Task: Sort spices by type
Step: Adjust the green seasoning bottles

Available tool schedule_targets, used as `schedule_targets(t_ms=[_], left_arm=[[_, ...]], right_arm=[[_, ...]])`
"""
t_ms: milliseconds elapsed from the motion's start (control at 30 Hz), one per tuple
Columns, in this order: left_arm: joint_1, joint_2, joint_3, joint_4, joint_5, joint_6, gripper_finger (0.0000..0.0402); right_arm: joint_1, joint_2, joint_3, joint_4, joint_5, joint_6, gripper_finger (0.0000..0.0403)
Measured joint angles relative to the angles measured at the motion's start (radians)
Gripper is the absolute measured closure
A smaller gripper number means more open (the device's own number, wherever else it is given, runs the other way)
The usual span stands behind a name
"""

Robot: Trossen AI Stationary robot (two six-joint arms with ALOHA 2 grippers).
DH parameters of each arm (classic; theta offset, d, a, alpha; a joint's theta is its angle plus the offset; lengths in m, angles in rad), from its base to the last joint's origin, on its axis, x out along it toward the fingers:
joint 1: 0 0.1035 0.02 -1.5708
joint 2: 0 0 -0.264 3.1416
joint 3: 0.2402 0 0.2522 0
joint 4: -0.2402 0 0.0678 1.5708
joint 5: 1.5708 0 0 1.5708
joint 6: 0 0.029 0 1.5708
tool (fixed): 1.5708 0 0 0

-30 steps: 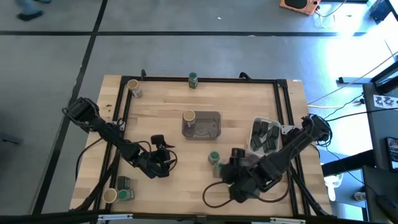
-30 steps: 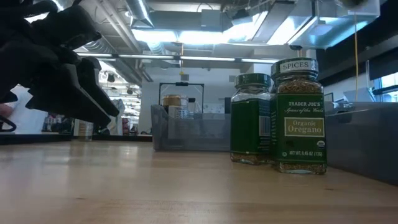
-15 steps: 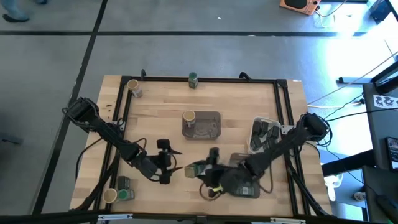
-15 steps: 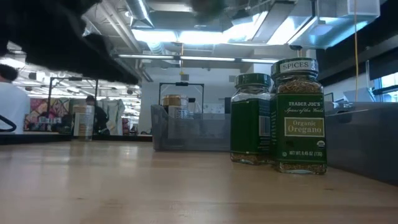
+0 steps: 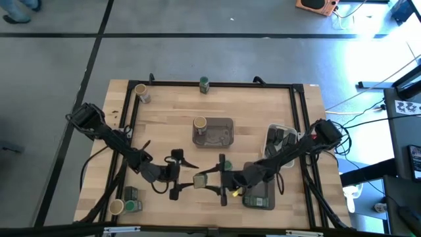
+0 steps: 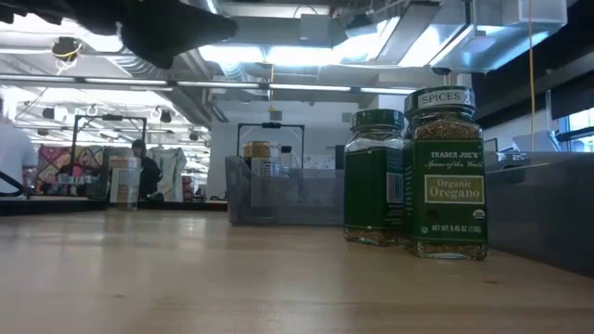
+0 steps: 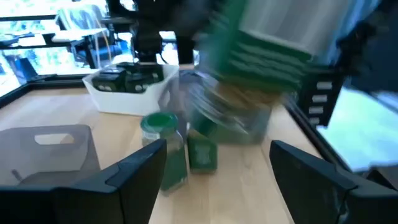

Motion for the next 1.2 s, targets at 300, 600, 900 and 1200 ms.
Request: schedule_targets(t_ms=[300, 600, 900, 1200], left_arm=[[0.016, 0.000, 0.006, 0.022, 0.033, -0.002, 0.0117], [0.019, 0.000, 0.007, 0.082, 0.079, 0.054, 0.0117], [0.031, 0.000, 0.007, 0.106, 0.083, 0.108, 0.0145], [0.044, 0.000, 0.007, 0.102, 0.085, 0.141, 0.0201]], right_arm=[[-0.014, 0.048, 0.039, 0.009, -0.005, 0.001, 0.0197], [-0.032, 0.051, 0.039, 0.036, -0.017, 0.026, 0.0197], [-0.031, 0.051, 0.057, 0.056, 0.036, 0.030, 0.0197], [-0.038, 0.056, 0.057, 0.073, 0.003, 0.034, 0.0197]])
